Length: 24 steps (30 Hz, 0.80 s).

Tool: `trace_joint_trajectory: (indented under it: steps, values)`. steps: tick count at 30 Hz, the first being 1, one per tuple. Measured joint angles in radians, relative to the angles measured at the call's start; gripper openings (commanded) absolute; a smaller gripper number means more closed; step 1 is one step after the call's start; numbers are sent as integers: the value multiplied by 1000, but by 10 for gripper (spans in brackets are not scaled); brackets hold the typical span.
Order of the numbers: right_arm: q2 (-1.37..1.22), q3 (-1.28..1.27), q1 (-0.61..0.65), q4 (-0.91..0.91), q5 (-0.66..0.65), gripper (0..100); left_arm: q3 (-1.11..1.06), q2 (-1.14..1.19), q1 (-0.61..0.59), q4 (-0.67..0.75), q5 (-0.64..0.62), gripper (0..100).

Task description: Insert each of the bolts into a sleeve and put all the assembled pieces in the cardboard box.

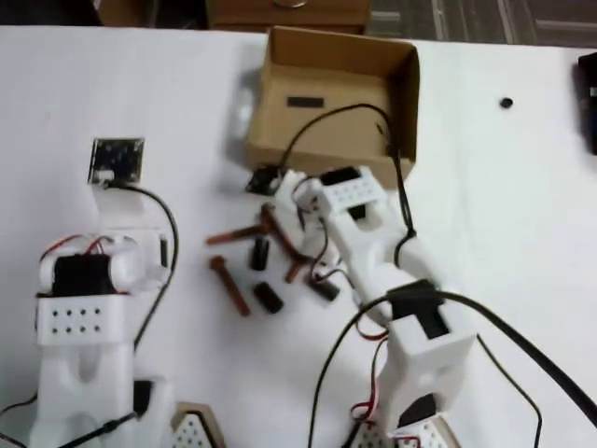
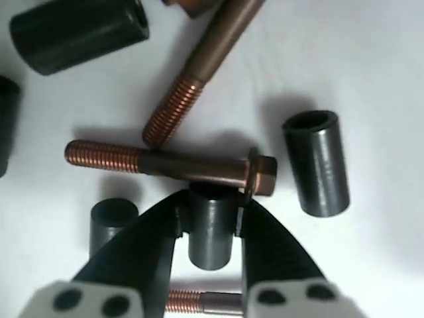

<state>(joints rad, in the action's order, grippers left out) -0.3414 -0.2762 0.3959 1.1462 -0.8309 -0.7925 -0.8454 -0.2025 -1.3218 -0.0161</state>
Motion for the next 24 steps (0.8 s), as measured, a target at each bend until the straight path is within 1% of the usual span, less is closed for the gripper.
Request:
trace_joint_trajectory:
  steps: [5, 8, 11, 14, 19, 21, 22, 24]
  values:
    - [55, 29, -3, 107, 20, 19, 0, 0, 0, 0, 0, 23]
    - [169, 81, -49, 144, 52, 19, 0, 0, -2, 0, 2, 23]
    - [330, 132, -121, 157, 132, 19, 0, 5, -2, 0, 57, 23]
    - [509, 143, -195, 157, 213, 19, 0, 5, 0, 6, 180, 23]
    - [783, 144, -319, 186, 344, 19, 0, 6, 0, 98, 471, 24]
    - [870, 143, -387, 210, 388, 19, 0, 9, 0, 117, 529, 26]
    - [910, 137, -423, 218, 408, 19, 0, 9, 0, 126, 566, 37]
    - [985, 107, -505, 247, 420, 19, 0, 28, 17, 149, 690, 80]
